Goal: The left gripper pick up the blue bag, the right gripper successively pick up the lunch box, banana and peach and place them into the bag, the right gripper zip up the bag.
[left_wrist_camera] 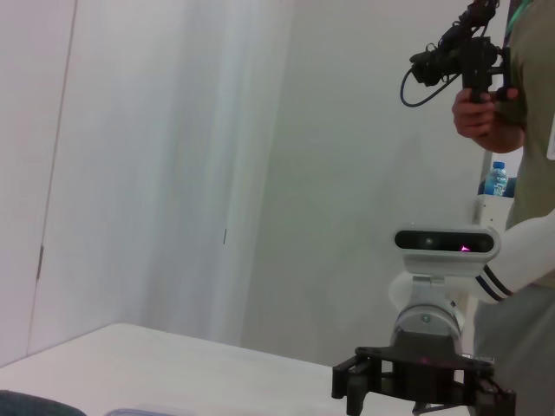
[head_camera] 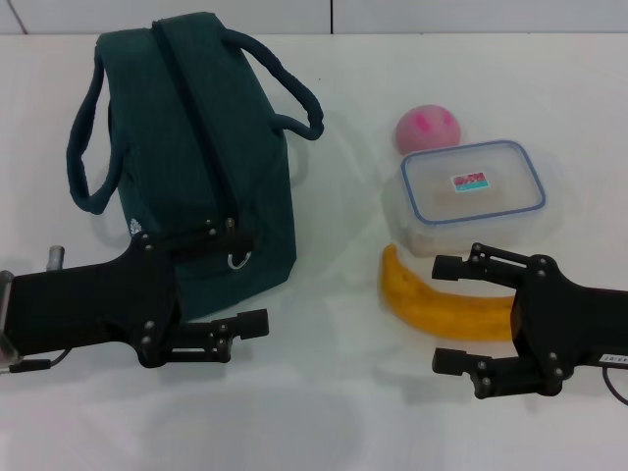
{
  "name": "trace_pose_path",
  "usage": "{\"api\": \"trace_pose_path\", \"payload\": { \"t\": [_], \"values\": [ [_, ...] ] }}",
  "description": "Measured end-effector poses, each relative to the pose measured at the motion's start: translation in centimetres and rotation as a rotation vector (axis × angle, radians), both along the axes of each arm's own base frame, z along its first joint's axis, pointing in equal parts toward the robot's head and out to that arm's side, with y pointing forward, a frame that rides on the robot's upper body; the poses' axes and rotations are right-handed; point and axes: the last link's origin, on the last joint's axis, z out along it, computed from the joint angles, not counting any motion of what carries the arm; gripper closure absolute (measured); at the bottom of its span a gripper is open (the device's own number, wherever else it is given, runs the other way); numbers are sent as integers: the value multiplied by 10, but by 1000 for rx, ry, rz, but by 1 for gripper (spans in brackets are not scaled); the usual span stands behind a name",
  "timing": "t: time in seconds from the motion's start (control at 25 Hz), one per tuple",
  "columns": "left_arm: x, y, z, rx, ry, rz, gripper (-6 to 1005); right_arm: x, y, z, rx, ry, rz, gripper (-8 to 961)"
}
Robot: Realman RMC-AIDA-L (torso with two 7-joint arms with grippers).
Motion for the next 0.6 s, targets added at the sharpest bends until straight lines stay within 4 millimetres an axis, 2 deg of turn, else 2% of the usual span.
{"api": "trace_pose_path", "payload": {
  "t": [0.6],
  "values": [
    [0,-1,0,0,1,-7,132,-6,4,0,12,15,17,79]
  ]
}}
